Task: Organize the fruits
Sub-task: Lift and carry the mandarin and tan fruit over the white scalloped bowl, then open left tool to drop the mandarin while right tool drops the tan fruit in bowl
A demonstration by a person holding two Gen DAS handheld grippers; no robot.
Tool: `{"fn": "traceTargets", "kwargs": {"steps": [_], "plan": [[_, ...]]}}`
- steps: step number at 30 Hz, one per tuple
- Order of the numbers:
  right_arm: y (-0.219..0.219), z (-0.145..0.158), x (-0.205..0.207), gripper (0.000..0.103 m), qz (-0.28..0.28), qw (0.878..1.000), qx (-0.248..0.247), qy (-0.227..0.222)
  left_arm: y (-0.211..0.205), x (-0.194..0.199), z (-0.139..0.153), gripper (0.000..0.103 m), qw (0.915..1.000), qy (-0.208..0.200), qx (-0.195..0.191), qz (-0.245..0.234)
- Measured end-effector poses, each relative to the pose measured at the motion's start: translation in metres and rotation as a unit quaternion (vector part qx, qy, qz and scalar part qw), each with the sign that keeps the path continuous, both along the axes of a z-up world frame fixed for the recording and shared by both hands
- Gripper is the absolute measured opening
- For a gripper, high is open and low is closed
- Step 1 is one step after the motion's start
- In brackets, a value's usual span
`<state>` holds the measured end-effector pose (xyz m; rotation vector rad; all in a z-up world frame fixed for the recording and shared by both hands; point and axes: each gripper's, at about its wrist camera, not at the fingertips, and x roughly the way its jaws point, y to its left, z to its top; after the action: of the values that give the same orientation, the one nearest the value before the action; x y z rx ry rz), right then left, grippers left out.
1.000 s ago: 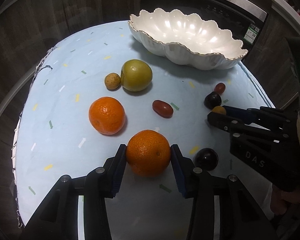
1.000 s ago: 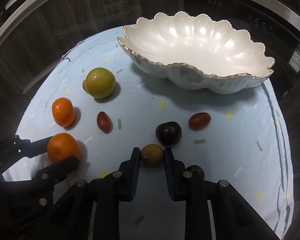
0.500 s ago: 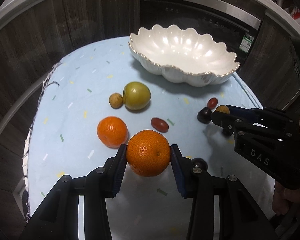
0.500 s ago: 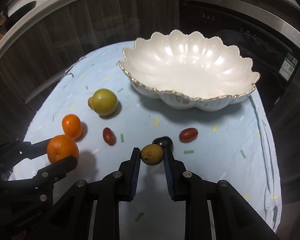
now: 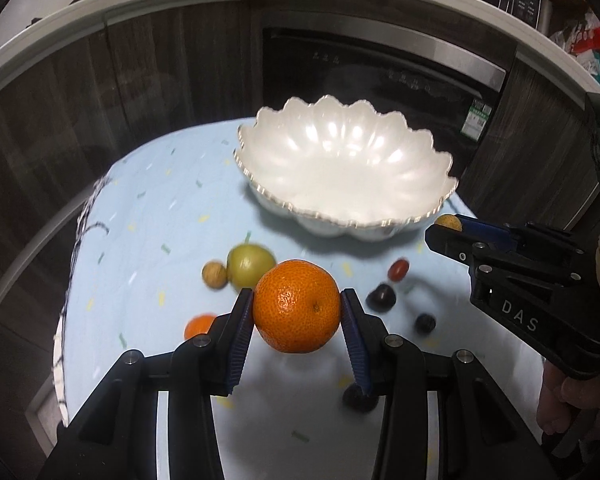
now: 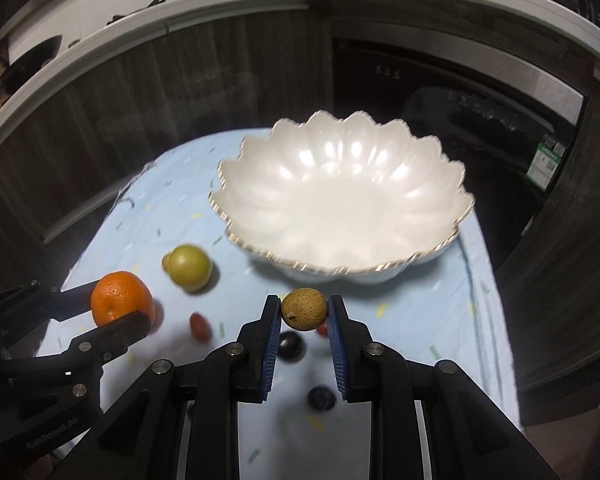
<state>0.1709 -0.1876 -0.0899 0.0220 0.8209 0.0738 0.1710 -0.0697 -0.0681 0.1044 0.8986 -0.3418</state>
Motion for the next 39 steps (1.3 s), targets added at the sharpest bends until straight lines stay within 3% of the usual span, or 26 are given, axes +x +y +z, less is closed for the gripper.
{"fn": "traceTargets", "kwargs": {"steps": [16,39], "plan": [[-0.042,0.021,0.038,0.025,-0.043,0.999,-0.003,-0.027,-0.034,0.064,0.015,0.043,0.9995,-0.022,-0.011,-0.022],[-0.057,-0.003,0.083,0.025,-0.055,0.998,0.007,0.030,-0.054,0.118,-0.012,0.043,0.9997,0.010,0.005,-0.020]]}}
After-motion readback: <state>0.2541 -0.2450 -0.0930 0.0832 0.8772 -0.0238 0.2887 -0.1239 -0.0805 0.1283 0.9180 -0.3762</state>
